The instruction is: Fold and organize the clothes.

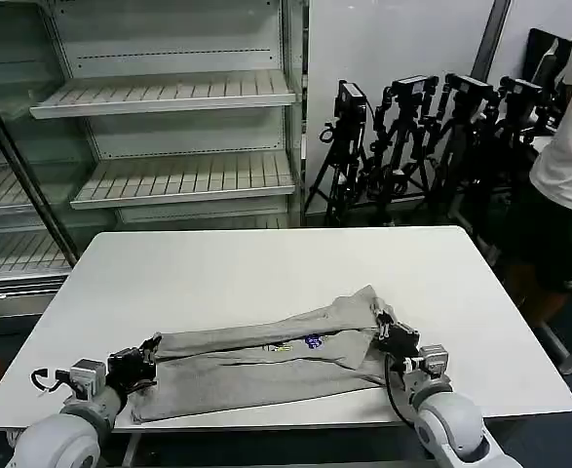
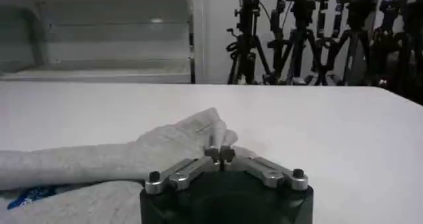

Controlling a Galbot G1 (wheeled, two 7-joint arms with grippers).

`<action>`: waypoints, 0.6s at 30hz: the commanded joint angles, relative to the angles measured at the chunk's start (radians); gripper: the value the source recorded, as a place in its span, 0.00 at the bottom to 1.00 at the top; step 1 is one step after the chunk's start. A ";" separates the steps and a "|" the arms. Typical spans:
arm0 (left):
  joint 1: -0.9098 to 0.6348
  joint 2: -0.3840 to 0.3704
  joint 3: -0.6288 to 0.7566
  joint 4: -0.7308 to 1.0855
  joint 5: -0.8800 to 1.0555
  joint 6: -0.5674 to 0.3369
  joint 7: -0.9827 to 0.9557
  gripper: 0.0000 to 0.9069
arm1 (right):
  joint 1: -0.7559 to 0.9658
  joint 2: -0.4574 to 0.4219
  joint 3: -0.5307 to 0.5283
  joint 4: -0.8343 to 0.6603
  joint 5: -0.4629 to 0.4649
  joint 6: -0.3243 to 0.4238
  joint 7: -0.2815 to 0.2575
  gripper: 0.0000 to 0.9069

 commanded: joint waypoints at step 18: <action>0.076 -0.031 -0.013 -0.004 0.062 0.003 0.002 0.49 | -0.052 0.002 0.020 0.069 -0.035 -0.032 0.008 1.00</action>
